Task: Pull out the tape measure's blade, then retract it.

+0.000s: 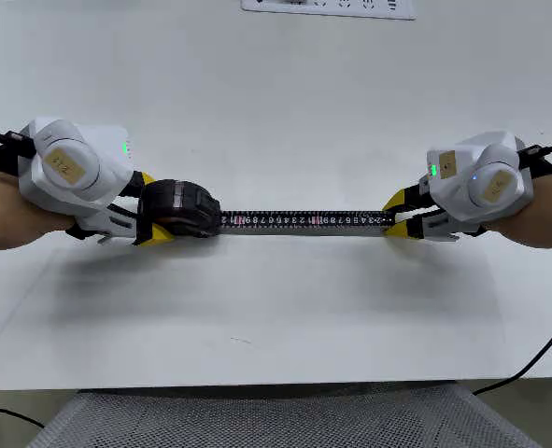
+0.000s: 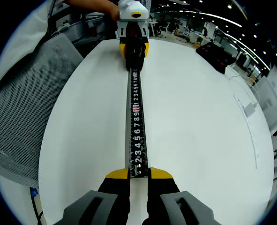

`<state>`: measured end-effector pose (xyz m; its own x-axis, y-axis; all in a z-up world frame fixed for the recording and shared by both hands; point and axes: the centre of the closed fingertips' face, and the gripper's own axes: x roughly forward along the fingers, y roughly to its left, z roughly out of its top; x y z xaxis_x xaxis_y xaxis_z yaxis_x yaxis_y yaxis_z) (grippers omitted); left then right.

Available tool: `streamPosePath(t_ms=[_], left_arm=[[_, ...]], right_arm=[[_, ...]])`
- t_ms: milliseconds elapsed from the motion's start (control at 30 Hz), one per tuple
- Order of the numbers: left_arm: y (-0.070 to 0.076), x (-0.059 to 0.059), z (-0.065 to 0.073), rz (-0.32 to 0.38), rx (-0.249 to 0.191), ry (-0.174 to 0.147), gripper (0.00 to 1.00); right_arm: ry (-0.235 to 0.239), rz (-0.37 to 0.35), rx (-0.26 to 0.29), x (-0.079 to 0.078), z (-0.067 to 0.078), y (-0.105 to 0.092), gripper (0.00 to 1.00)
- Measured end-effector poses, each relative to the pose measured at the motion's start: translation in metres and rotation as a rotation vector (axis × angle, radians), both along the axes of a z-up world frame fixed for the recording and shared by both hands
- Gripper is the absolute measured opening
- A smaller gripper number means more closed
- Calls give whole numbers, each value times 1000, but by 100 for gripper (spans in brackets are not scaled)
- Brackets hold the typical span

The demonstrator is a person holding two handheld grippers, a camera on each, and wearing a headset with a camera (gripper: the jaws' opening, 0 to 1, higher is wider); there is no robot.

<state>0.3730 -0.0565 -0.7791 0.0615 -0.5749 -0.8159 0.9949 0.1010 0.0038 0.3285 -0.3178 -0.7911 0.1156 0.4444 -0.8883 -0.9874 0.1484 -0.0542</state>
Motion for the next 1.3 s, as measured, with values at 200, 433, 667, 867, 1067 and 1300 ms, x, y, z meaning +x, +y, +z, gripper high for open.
streamPosePath(t_ms=[200,433,667,867,1067,1300], left_arm=[[0,0,0,0,-1,1,28],[0,0,0,-1,-4,0,28],[0,0,0,1,-5,-1,28],[-2,0,1,13,-10,-6,28],[-3,-1,1,7,-3,-27,28],[-2,0,1,8,11,-30,29]], right_arm=[[3,0,-14,-1,0,-8,9],[3,0,-41,-3,0,-20,9],[2,-13,-49,-3,0,-26,9],[2,-18,-47,-3,0,-27,10],[8,-20,-48,-3,0,-26,10],[21,-18,-56,-3,0,-25,11]])
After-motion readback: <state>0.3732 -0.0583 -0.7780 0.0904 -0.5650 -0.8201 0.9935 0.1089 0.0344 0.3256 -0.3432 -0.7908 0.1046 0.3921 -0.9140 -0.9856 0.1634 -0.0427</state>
